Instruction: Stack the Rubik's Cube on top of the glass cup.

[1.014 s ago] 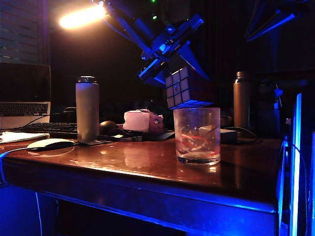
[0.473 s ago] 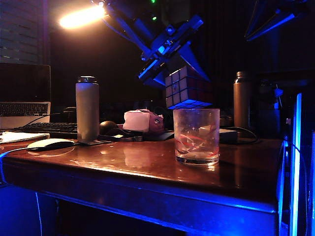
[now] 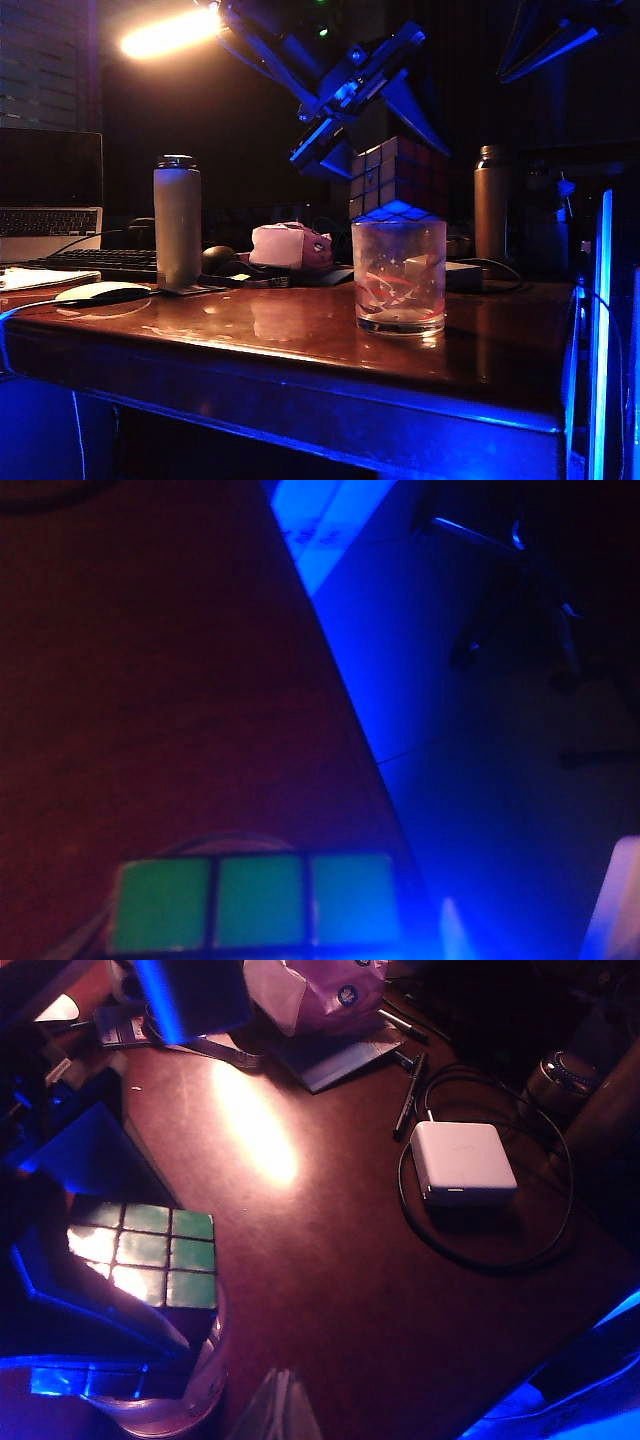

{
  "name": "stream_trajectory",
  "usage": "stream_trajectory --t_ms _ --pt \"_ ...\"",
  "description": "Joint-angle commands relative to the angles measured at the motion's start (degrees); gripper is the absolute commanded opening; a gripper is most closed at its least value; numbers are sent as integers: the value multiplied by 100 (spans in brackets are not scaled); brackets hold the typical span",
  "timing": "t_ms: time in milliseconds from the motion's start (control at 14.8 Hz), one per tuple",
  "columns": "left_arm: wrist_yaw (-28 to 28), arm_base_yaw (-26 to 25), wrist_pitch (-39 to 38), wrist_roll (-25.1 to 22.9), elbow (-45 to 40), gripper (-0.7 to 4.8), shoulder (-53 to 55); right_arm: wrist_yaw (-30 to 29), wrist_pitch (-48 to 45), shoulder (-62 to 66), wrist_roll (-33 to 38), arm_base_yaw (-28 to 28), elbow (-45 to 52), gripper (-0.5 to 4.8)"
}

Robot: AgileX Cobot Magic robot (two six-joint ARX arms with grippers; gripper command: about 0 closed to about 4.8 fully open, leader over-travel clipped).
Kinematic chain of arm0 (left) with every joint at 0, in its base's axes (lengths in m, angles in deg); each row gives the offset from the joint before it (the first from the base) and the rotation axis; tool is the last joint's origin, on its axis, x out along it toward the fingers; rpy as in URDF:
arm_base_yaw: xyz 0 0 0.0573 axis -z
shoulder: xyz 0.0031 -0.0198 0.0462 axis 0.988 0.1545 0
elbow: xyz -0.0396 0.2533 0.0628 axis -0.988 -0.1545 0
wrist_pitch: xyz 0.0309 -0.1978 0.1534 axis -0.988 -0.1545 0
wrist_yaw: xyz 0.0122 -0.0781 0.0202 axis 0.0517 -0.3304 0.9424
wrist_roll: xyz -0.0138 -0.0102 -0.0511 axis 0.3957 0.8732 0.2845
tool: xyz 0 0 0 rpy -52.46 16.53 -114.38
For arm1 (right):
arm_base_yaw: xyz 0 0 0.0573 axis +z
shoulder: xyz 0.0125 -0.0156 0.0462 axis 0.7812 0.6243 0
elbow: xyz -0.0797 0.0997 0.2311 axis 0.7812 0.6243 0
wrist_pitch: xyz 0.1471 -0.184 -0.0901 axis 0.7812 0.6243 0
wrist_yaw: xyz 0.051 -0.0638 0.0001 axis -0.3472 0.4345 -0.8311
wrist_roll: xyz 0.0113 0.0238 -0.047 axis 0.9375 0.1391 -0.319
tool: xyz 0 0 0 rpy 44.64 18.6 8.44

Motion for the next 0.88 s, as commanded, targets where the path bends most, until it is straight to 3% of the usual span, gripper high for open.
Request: stream_trajectory --t_ms 68,609,676,879 --pt "13 13 74 -9 11 419 2 0 -96 -24 11 2 -26 -1" --pt "269 -9 85 -24 13 440 0 -17 -96 -24 9 2 -26 -1" --pt "269 -9 105 -24 13 474 0 -17 -96 -22 9 4 -26 -1" --pt "337 -11 199 -17 46 479 -24 -17 -96 -24 9 4 -26 -1"
